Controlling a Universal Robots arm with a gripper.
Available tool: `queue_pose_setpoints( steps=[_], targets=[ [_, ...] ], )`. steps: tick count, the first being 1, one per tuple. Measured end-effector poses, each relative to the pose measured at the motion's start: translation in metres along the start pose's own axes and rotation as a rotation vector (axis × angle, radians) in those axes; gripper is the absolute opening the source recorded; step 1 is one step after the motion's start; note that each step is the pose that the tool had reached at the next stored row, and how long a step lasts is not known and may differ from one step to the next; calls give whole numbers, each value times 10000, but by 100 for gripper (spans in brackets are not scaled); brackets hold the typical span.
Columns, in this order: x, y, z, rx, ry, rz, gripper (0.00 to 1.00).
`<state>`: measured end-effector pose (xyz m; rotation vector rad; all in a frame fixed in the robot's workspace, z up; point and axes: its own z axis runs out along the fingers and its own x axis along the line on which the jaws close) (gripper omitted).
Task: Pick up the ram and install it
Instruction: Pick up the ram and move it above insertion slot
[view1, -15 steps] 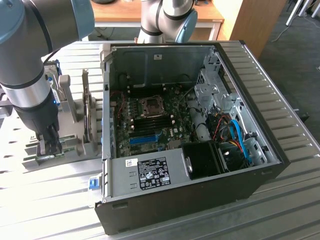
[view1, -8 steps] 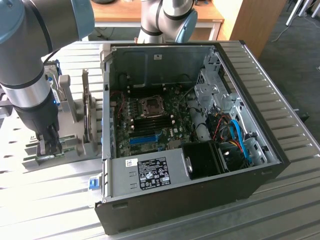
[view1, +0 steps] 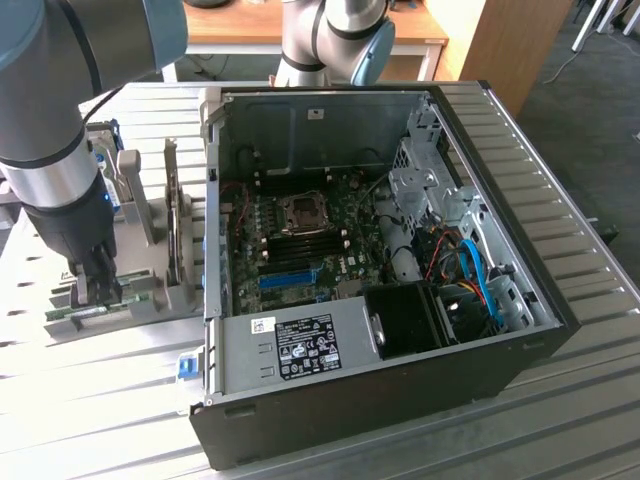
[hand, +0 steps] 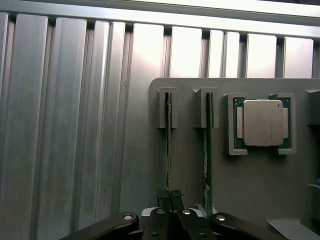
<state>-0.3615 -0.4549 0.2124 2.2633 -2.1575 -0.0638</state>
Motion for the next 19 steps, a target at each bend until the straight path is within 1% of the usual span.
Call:
queue_pose_setpoints(
  steps=[6, 10, 13, 19],
  targets=[
    [-2, 3, -91, 0, -1, 0, 12],
    [-3, 7, -171, -1, 0, 0, 12],
    [-5, 9, -240, 0, -1, 0, 12],
    [-8, 14, -410, 0, 0, 0, 12]
  ],
)
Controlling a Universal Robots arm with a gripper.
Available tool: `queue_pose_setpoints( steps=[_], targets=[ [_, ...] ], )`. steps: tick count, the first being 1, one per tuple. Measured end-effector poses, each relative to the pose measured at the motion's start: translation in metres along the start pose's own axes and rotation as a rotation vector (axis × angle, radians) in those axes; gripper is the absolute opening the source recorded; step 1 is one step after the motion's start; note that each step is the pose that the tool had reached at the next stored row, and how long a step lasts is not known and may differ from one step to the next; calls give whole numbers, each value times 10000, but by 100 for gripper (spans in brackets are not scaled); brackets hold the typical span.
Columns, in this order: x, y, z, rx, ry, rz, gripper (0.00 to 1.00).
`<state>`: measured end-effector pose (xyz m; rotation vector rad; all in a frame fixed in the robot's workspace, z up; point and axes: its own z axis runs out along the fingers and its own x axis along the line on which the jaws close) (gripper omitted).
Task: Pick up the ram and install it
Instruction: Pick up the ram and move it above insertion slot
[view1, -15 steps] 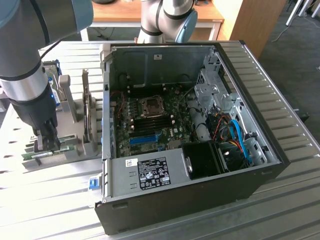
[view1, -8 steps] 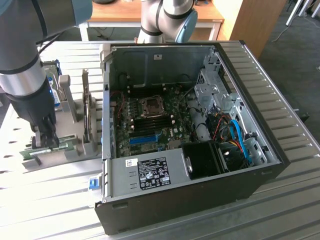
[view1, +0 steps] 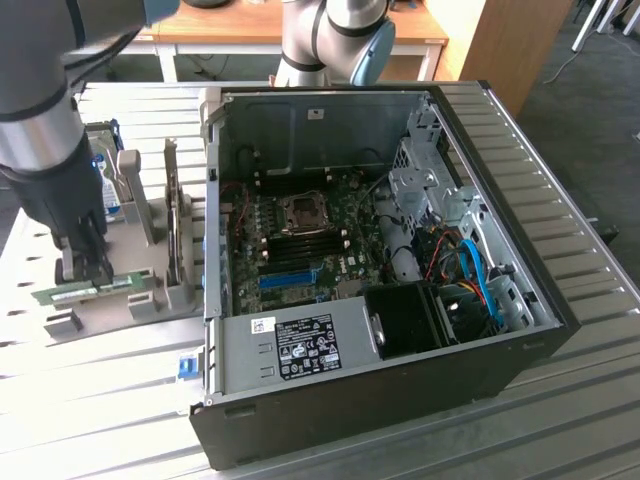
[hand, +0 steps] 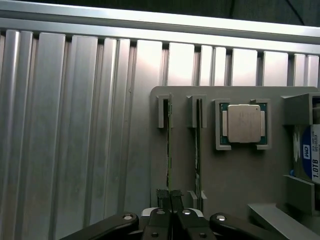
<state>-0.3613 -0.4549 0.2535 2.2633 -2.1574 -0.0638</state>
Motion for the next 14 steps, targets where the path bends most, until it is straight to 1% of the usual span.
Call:
queue_pose_setpoints(
  steps=[5, 14],
  targets=[
    [-3, 4, -164, 1, -1, 0, 12],
    [-9, 13, -489, 0, 0, 0, 12]
  ],
)
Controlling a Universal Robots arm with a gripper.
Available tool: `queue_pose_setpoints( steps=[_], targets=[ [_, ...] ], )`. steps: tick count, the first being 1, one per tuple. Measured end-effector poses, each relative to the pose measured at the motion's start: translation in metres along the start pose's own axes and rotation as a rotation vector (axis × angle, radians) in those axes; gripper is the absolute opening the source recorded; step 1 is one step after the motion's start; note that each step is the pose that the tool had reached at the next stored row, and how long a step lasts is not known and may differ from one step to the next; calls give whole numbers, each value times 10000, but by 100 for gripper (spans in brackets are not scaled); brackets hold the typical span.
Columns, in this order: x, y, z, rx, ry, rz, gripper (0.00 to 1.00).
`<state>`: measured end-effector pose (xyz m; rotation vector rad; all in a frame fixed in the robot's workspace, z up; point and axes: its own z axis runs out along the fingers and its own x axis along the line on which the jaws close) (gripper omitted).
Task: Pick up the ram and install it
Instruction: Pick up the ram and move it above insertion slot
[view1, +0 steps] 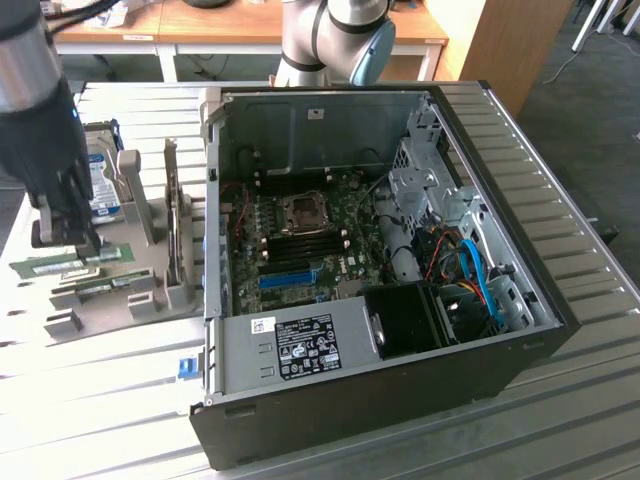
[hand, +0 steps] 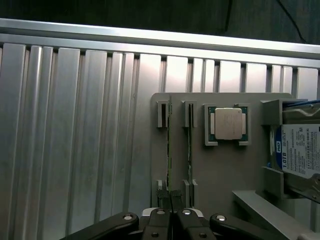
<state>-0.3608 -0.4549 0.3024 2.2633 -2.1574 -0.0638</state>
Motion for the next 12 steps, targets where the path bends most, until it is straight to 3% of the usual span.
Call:
queue_pose_setpoints(
  steps=[12],
  targets=[
    [-7, 10, -380, 0, 0, 0, 12]
  ],
)
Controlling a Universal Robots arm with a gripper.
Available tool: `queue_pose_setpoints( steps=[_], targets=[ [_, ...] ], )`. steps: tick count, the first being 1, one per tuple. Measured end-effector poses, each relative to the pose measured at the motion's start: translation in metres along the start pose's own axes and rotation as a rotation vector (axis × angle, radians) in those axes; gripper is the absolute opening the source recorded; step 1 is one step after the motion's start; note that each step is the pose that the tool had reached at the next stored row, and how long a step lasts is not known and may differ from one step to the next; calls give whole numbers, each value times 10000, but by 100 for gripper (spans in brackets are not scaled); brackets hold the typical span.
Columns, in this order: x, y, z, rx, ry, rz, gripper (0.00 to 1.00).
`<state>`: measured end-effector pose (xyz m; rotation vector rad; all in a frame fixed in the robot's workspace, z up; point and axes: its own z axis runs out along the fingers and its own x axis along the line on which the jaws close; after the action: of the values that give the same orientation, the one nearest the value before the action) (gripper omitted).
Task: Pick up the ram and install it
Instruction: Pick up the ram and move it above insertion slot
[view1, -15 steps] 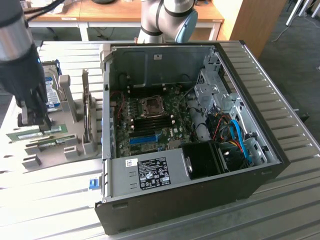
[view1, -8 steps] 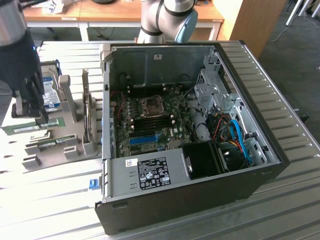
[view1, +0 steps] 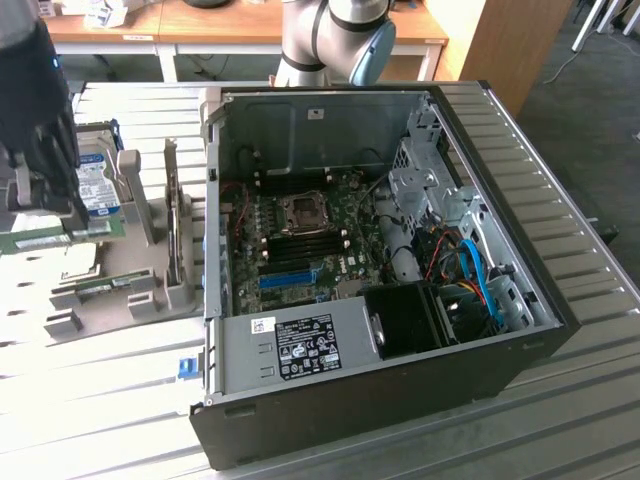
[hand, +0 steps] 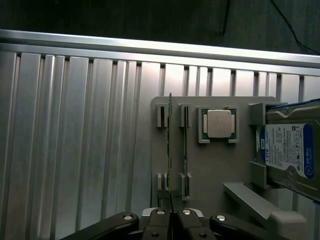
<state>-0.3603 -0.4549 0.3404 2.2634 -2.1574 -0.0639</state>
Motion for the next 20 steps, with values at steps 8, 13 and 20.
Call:
queue_pose_setpoints(
  steps=[8, 13, 20],
  targets=[
    [-5, 7, -248, 0, 0, 0, 12],
    [-8, 11, -389, 0, 0, 0, 12],
    [-11, 16, -560, 1, -1, 0, 12]
  ],
)
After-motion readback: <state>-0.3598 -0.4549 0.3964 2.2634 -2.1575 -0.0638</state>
